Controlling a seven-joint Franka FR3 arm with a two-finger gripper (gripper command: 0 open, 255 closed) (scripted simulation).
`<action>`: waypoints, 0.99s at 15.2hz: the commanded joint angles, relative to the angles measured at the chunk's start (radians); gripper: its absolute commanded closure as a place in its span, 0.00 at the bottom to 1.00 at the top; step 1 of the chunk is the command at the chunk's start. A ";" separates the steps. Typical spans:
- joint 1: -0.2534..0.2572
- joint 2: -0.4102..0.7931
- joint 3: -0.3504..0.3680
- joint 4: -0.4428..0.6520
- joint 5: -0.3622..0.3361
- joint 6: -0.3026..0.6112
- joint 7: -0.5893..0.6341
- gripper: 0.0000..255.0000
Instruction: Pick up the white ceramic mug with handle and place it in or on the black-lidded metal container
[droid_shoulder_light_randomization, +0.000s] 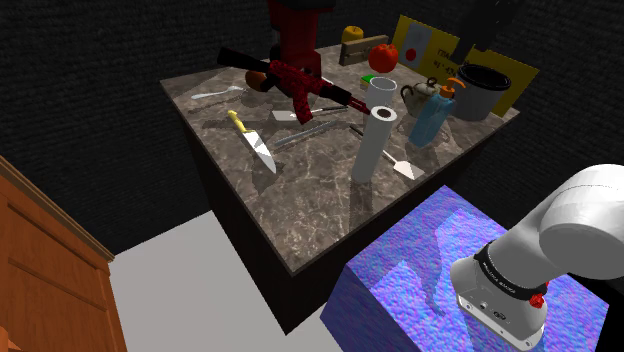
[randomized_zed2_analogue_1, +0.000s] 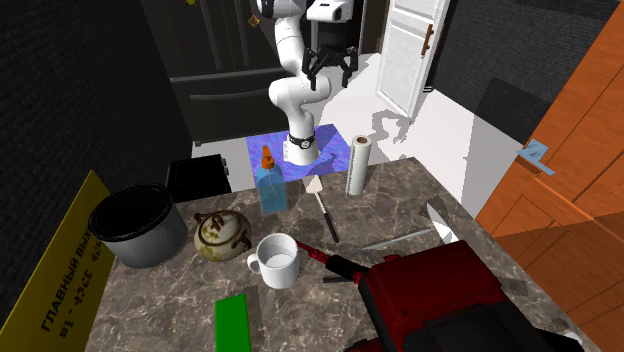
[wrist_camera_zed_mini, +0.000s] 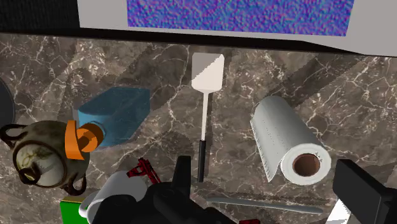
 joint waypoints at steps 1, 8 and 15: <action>0.000 0.000 0.000 0.000 0.000 0.000 0.000 0.00; -0.026 0.193 -0.068 0.002 -0.025 0.185 -0.046 0.00; -0.045 0.422 -0.133 0.067 -0.025 0.342 -0.095 0.00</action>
